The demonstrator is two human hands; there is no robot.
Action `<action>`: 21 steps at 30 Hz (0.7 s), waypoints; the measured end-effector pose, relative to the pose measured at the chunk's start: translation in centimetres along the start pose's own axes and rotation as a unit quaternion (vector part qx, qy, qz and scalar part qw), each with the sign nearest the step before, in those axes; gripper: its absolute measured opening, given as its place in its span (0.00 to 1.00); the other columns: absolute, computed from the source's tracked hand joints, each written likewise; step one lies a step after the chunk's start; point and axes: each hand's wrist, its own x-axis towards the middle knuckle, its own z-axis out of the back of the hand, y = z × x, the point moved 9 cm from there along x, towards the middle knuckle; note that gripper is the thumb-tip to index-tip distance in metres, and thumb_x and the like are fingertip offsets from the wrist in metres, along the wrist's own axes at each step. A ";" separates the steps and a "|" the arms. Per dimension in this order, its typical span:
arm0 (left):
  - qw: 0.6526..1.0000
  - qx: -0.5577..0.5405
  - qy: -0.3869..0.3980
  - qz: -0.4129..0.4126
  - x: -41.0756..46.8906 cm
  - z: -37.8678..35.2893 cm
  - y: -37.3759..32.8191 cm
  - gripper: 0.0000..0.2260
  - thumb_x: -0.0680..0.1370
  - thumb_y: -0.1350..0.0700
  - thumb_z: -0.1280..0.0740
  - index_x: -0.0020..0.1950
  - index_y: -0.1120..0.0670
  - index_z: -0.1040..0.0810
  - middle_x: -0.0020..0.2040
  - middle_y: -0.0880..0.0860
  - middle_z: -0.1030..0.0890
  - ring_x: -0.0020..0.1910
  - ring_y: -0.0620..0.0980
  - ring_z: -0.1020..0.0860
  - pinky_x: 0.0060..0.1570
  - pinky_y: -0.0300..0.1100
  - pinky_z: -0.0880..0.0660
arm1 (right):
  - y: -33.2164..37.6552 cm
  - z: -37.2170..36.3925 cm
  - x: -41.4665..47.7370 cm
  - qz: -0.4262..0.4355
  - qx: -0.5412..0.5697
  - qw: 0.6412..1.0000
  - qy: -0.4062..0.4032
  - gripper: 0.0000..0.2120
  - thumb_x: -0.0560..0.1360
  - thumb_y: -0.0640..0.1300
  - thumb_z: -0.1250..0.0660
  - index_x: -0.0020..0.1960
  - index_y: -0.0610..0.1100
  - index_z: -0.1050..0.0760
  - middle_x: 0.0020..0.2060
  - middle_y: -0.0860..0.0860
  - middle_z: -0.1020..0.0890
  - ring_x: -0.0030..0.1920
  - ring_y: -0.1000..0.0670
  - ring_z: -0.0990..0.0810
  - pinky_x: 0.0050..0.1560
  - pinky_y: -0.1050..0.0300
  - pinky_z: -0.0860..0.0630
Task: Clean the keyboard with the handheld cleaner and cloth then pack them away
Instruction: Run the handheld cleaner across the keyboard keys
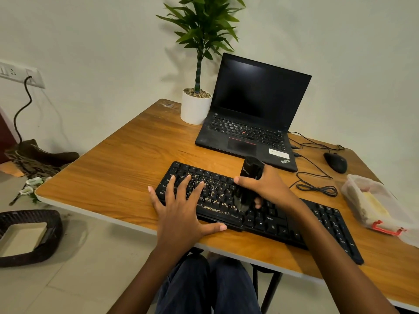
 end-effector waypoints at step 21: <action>1.000 -0.005 0.000 -0.001 -0.1 -0.1 0.0 0.49 0.61 0.19 0.58 0.65 0.49 0.26 0.66 0.57 0.27 0.69 0.63 0.33 0.62 0.72 0.53 | -0.3 0.2 -2.1 0.030 -0.025 0.999 -0.015 0.09 0.73 0.46 0.32 0.46 0.42 0.30 0.37 0.45 0.20 0.25 0.55 0.24 0.22 0.63 0.29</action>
